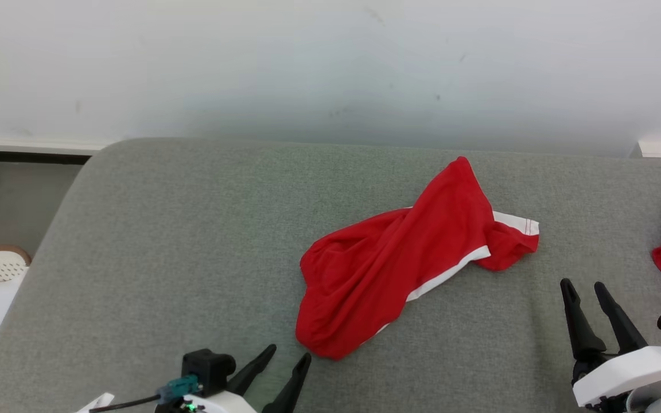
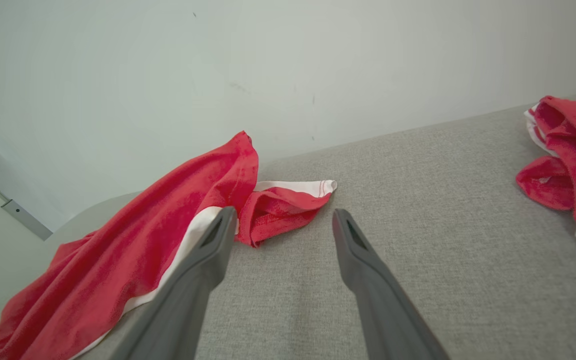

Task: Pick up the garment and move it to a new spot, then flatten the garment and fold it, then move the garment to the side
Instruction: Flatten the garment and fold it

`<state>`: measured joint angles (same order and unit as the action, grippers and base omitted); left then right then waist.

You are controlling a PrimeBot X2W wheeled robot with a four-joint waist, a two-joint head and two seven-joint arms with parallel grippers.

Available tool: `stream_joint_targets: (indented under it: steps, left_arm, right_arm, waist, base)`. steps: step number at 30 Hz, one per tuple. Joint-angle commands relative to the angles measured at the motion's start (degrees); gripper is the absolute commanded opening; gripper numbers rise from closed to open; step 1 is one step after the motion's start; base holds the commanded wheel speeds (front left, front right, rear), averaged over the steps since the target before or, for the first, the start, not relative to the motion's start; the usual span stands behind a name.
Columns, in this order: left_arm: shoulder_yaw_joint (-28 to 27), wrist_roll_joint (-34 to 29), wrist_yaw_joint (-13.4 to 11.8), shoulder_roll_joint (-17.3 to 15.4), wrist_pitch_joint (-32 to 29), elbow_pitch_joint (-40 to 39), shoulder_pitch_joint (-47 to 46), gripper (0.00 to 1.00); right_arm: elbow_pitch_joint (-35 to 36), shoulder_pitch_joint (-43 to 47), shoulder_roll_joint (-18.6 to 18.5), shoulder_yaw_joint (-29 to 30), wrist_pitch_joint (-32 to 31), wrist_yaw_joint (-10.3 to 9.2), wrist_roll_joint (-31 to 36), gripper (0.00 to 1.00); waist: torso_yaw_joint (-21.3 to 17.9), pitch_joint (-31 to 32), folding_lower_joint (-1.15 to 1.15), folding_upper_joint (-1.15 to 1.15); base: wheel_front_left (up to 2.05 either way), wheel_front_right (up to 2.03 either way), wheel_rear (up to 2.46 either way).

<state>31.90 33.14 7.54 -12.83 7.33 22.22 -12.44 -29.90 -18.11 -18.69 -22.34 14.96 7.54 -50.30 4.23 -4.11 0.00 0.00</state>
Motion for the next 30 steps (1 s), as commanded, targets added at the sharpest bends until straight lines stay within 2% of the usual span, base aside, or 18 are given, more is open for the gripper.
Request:
stream_joint_targets:
  steps: [1, 7, 21, 22, 23, 30]
  left_arm:
    - [0.3, 0.34, -0.12, -0.59, -0.15, 0.38, -0.5, 1.0]
    - [3.12, 2.88, -0.11, -1.88, -0.81, 2.16, -2.51, 1.0]
    - [9.08, 9.84, -0.1, -1.16, 1.69, 11.18, -9.85, 1.0]
    - [9.57, 10.08, -0.1, -1.24, 2.17, 11.46, -10.25, 0.87]
    - [10.15, 10.44, -0.1, -1.44, 2.61, 11.57, -10.58, 0.0]
    - [13.57, 15.07, -0.1, -4.36, 3.55, 6.44, -10.29, 0.0]
  right_arm:
    - [0.48, 0.98, 0.3, 0.51, 0.16, -0.13, 0.52, 1.0]
    - [2.62, 3.11, 2.7, 2.85, -0.92, -0.13, 3.45, 1.0]
    - [5.9, 4.69, 5.97, 7.08, -4.75, -0.13, 8.02, 1.0]
    - [6.13, 4.81, 6.23, 7.33, -4.89, -0.13, 8.29, 1.0]
    - [6.35, 5.0, 6.44, 7.52, -5.06, -0.13, 8.63, 1.0]
    - [6.98, 6.56, 7.14, 9.66, -5.55, -0.13, 9.73, 1.0]
  waist:
    - [-0.58, -0.1, 0.0, 0.0]
    - [-2.31, -0.53, 0.0, 0.0]
    - [-4.41, -1.68, 0.0, 0.0]
    - [-4.5, -1.7, 0.0, 0.0]
    - [-4.57, -1.69, 0.0, 0.0]
    - [-4.18, -1.06, 0.0, 0.0]
  base:
    - [0.0, 0.0, 0.0]
    - [0.0, 0.0, 0.0]
    - [0.0, 0.0, 0.0]
    - [0.0, 0.0, 0.0]
    - [0.0, 0.0, 0.0]
    - [0.0, 0.0, 0.0]
